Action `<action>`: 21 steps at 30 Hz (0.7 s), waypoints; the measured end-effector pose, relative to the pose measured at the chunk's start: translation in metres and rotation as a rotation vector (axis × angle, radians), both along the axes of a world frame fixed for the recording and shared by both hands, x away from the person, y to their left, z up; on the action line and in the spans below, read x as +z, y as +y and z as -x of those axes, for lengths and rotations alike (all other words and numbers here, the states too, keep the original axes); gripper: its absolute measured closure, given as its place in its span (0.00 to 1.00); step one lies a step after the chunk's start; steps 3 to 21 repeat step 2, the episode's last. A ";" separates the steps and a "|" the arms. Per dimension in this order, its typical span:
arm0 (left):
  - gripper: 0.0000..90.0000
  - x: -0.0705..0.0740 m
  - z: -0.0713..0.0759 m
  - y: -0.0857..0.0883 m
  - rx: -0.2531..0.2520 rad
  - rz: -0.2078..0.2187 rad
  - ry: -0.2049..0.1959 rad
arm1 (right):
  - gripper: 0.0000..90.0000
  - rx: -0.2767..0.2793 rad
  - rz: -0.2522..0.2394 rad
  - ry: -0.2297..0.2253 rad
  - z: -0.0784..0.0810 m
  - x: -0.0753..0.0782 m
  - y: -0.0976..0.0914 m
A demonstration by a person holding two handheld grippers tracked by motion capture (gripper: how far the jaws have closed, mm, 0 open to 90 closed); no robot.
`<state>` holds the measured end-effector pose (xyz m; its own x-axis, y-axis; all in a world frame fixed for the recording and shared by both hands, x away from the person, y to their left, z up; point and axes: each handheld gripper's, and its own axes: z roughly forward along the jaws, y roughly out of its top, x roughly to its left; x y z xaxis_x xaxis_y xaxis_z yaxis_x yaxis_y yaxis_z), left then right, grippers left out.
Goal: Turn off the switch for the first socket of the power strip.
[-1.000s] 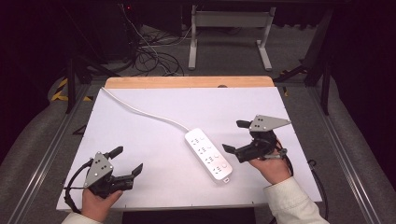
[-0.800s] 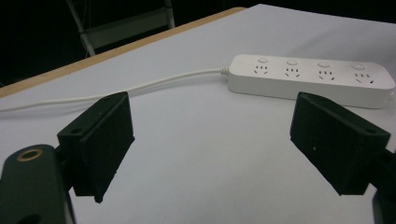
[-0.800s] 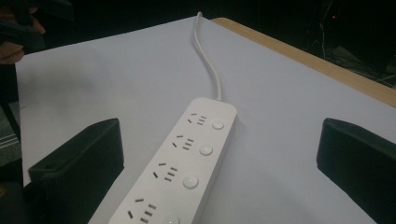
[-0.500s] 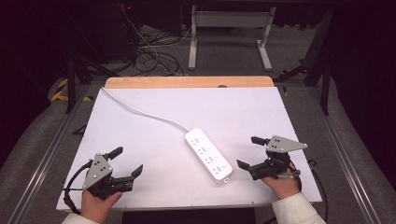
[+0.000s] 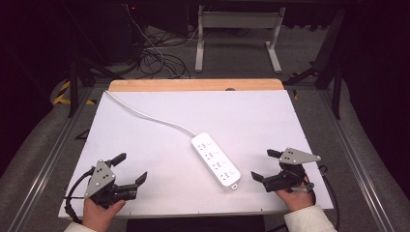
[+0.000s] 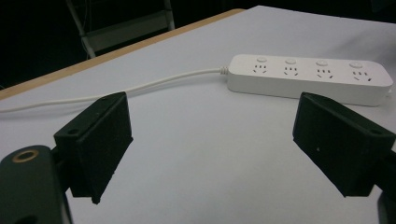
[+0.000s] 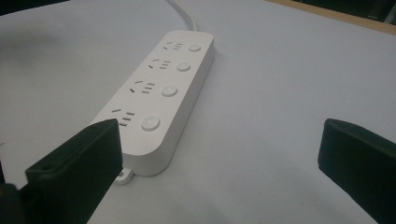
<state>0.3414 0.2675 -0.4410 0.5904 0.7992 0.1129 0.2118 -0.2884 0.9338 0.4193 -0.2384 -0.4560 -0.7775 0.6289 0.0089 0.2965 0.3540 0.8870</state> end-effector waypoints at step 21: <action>0.14 -0.001 0.000 0.001 -0.005 0.003 -0.010 | 0.00 0.008 0.009 -0.010 0.001 0.000 0.001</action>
